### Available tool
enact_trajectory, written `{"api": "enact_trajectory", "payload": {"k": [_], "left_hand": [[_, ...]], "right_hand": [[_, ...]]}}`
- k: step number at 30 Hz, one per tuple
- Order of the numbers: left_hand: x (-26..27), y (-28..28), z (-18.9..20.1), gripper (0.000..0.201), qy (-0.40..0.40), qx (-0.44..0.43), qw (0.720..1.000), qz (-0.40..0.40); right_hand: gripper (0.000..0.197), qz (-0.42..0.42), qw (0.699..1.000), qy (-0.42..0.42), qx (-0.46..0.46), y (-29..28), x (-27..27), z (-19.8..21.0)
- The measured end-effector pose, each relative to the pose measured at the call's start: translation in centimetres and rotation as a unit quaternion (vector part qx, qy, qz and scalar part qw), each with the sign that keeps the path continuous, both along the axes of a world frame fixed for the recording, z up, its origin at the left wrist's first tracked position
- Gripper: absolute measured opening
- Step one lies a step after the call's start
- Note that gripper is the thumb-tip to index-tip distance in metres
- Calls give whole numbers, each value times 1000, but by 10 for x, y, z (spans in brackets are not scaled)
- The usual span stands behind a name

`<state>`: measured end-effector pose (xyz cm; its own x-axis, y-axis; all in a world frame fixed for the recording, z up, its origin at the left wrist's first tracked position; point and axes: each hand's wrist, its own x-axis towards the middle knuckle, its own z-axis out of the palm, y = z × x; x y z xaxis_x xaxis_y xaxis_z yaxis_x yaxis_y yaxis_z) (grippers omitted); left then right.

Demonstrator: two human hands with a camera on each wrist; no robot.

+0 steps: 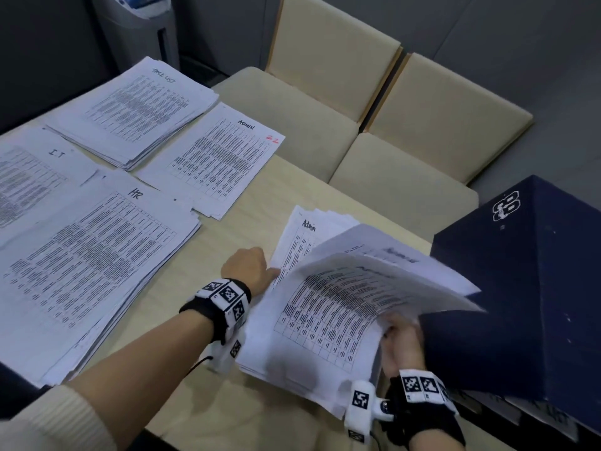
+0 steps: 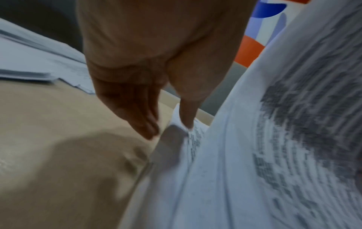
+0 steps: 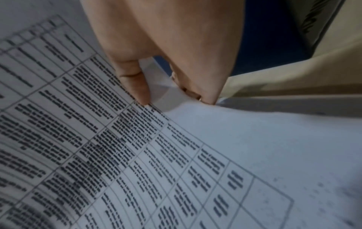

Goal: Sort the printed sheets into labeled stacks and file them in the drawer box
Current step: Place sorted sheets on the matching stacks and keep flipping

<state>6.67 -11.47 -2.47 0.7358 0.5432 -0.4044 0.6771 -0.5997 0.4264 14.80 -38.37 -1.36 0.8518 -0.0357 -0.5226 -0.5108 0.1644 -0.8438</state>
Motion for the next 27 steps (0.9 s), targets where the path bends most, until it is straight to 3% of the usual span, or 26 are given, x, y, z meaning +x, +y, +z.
{"api": "enact_trajectory", "payload": {"k": [2, 6, 8, 12, 16, 18, 20, 22, 24, 27], "left_hand": [[1, 0, 1, 26, -7, 16, 999, -32], [-2, 3, 14, 42, -86, 45, 992, -84], [-4, 8, 17, 44, -161, 31, 981, -100], [-8, 9, 21, 24, -280, -148, 940, -129], [-11, 2, 25, 32, -237, -353, 901, -86], [-8, -4, 26, 43, -196, -384, 900, -67], [-4, -9, 17, 44, -164, -282, 944, -39], [-2, -9, 7, 29, -104, -98, 990, -5], [-1, -9, 1, 29, -26, -23, 999, -10], [0, -11, 1, 29, -24, 36, 997, -63]], "right_hand": [[23, 19, 1000, -3, 4, -3, 1, -4], [10, 30, 999, 23, -2, -7, -3, -4], [18, 35, 999, 29, -10, -5, -4, -2], [28, 49, 999, 10, -17, -9, -2, -4], [13, 48, 999, 16, -4, -14, -1, -11], [13, 35, 999, 24, -32, -18, 0, -15], [16, 31, 998, 23, -54, -18, -3, -13], [19, 17, 997, 15, -69, -18, -4, -13], [25, 11, 998, 2, -62, -17, -6, -11], [28, 20, 998, -18, -53, -16, -5, -6]]}}
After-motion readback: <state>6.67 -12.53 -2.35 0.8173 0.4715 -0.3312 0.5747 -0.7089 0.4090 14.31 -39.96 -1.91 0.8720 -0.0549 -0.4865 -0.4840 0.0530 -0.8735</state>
